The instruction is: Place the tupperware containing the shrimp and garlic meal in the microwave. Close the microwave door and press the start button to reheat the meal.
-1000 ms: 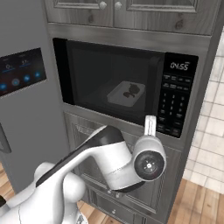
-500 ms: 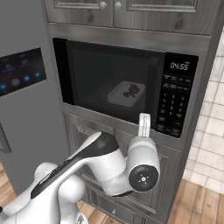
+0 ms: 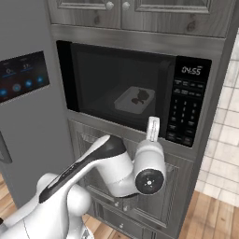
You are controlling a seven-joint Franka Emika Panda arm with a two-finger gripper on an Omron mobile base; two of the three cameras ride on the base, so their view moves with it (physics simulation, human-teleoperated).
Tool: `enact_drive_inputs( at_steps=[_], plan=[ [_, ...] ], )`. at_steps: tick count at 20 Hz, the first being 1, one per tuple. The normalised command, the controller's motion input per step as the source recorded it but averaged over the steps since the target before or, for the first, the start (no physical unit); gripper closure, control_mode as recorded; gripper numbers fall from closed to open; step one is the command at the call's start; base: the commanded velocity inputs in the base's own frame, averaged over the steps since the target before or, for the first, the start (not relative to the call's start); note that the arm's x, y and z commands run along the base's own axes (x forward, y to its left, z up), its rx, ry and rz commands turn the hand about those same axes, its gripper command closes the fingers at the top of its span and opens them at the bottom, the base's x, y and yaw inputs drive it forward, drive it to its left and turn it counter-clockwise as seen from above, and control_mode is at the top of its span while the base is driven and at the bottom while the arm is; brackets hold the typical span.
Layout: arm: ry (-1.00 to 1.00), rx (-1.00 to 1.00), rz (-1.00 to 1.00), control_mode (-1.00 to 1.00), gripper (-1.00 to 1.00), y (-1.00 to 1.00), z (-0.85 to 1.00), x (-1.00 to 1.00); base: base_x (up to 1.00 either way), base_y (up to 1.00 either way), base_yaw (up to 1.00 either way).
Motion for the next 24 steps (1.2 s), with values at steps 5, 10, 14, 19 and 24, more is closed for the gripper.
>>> enact_drive_inputs(
  at_steps=[5, 10, 14, 19, 24],
  plan=[
    [0.0, 0.09, 0.0, -1.0, 1.0, -0.02, 0.0, 0.24, 0.0, 0.0, 0.0],
    [0.0, 0.09, 0.0, -1.0, 1.0, -0.11, -0.1, 0.18, 0.0, 0.0, 0.0],
    [0.0, 0.07, 0.0, -1.0, 1.0, -0.19, -0.22, 0.06, 0.0, 0.0, 0.0],
    [0.0, 0.06, 0.0, -1.0, 1.0, -0.18, -0.23, 0.06, 0.0, 0.0, 0.0],
    [0.0, 0.05, 0.0, -1.0, 1.0, -0.08, -0.12, 0.15, 0.0, 0.0, 0.0]
  ],
)
